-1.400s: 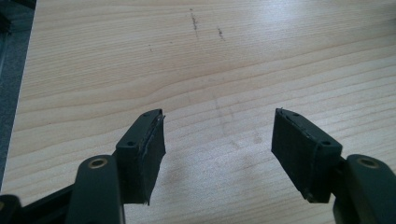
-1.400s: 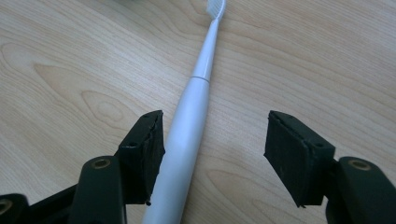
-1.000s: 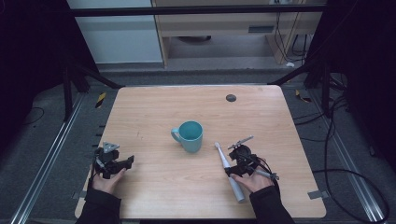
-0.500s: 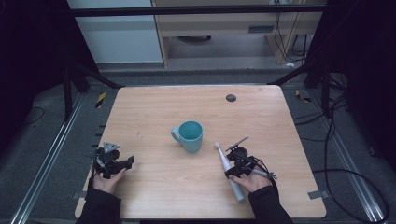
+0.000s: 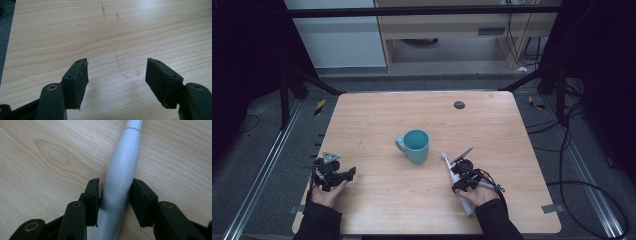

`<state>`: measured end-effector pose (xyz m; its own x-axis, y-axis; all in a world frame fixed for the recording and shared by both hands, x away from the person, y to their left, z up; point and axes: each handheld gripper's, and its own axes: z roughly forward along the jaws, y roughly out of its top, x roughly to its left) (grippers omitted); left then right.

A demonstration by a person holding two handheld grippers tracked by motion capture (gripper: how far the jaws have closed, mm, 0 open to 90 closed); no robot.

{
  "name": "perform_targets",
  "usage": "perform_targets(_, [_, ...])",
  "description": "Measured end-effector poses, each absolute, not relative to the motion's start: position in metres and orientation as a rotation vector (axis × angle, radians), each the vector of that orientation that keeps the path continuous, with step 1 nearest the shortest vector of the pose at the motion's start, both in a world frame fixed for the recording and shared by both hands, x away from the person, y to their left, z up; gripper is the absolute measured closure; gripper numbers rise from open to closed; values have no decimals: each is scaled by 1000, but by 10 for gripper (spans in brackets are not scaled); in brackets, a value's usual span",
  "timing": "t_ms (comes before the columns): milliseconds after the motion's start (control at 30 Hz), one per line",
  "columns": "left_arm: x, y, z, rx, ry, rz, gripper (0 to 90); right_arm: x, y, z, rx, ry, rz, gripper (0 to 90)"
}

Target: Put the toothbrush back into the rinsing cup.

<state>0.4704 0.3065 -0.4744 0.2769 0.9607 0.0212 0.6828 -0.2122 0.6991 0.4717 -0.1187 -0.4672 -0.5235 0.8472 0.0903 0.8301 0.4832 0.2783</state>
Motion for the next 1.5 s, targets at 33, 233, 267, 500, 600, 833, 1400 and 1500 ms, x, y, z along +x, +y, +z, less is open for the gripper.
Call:
perform_targets(33, [470,307,-474,1973,1471,625,340,471,-118,-468,1507,2654,438,629])
perform_targets(233, [470,306,-474,1973,1472,625,340,471,-117,-468,1516,2644,424,658])
perform_targets(267, [470,307,-474,1974,1473,625,340,471,-117,-468,1523,2641,423,659])
perform_targets(500, [470,307,-474,1972,1474,624,340,470,-118,-466,1515,2632,442,663])
perform_targets(600, [470,307,-474,1971,1473,623,340,468,-121,-461,1521,2619,501,663])
perform_targets(833, [470,307,-473,1969,1471,628,340,465,-130,-445,1526,2520,635,663])
perform_targets(1400, [469,307,-473,1962,1473,635,340,464,-153,-418,1498,2202,973,662])
perform_targets(1500, [469,307,-473,1961,1474,635,340,463,-156,-412,1491,2150,1039,663])
